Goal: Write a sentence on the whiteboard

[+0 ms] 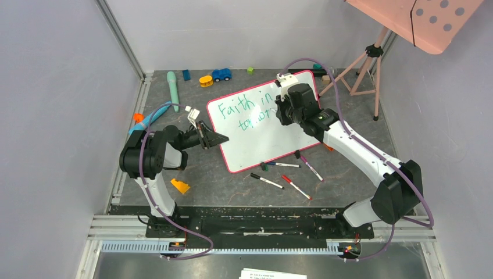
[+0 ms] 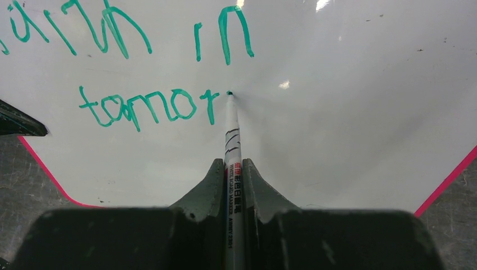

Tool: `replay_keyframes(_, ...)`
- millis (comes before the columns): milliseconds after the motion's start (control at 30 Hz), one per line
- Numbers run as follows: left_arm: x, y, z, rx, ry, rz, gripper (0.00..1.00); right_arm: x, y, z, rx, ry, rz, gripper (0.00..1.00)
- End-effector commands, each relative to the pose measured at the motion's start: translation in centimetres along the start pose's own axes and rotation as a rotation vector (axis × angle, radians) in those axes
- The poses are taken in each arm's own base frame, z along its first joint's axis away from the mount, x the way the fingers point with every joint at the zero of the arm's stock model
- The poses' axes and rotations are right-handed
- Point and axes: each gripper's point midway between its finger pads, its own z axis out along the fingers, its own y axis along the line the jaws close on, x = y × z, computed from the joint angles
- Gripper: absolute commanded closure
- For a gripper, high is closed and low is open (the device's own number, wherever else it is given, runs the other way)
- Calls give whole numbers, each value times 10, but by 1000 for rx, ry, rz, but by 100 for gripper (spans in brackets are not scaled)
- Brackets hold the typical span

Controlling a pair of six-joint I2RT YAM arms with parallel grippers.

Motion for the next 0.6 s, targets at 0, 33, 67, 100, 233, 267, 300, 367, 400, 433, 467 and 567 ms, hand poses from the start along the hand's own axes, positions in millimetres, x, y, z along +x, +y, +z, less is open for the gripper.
replay_keyframes(0, 18, -13, 0, 109, 82, 159, 98, -13, -10, 4, 41, -32, -5, 100)
replay_keyframes(33, 18, -14, 0, 109, 82, 159, 98, -15, -10, 4, 39, -35, -6, 100)
replay_keyframes(67, 18, -13, 0, 108, 82, 158, 98, -16, -10, 5, 39, -37, -4, 100)
replay_keyframes(100, 19, -13, 0, 109, 83, 157, 98, -18, -10, 5, 37, -40, -5, 100)
replay_keyframes(233, 18, -14, 0, 109, 82, 159, 98, -18, -9, 5, 33, -40, -4, 100)
replay_keyframes(267, 18, -13, 0, 109, 82, 159, 98, -19, -9, 5, 34, -41, -3, 100)
replay_keyframes(300, 18, -13, 0, 108, 81, 160, 98, -19, -10, 5, 36, -42, -2, 100)
replay_keyframes(367, 18, -14, 0, 109, 82, 159, 98, -20, -11, 4, 41, -44, -2, 100)
replay_keyframes(400, 18, -14, 0, 108, 81, 161, 98, -21, -12, 4, 43, -47, -3, 100)
replay_keyframes(433, 18, -14, 0, 108, 81, 162, 98, -22, -12, 4, 45, -49, -2, 100)
replay_keyframes(467, 18, -13, 0, 108, 81, 159, 98, -23, -13, 4, 46, -50, -1, 100)
replay_keyframes(567, 18, -14, 0, 109, 81, 161, 98, -24, -13, 4, 43, -54, 1, 100)
